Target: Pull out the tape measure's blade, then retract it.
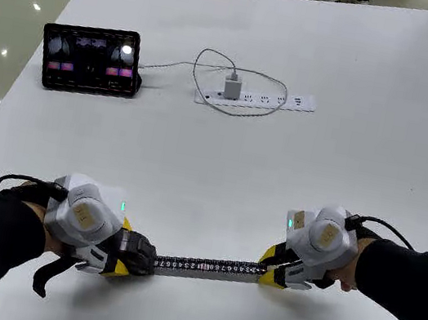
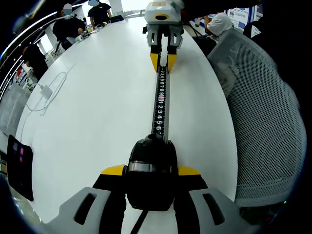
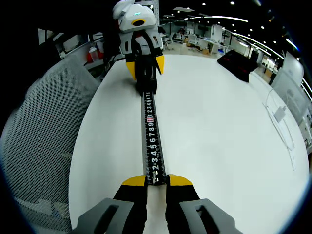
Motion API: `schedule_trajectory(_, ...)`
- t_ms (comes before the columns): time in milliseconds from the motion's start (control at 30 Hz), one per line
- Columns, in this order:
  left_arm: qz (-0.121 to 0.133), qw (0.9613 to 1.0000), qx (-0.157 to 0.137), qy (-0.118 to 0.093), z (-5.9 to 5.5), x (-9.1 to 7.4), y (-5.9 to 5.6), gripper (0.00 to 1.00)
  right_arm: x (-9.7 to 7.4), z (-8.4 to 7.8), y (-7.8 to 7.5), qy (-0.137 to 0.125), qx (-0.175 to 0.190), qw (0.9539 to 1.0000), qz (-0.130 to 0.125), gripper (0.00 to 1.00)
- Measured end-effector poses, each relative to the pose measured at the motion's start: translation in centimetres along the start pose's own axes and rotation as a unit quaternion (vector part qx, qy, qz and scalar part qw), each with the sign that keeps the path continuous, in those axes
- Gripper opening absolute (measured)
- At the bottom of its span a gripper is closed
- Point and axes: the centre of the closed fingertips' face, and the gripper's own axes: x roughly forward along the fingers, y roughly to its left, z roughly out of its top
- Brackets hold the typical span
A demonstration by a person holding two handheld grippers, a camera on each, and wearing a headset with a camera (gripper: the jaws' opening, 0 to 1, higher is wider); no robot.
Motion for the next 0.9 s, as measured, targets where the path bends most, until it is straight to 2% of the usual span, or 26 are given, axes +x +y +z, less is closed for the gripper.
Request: schedule_trajectory(900, 0.001, 1.0, 0.0, 0.001, 0.0, 0.0, 0.0, 0.31, -0.9, -1.1, -0.2, 0.003, 0.006, 1.0, -0.001, 0.1)
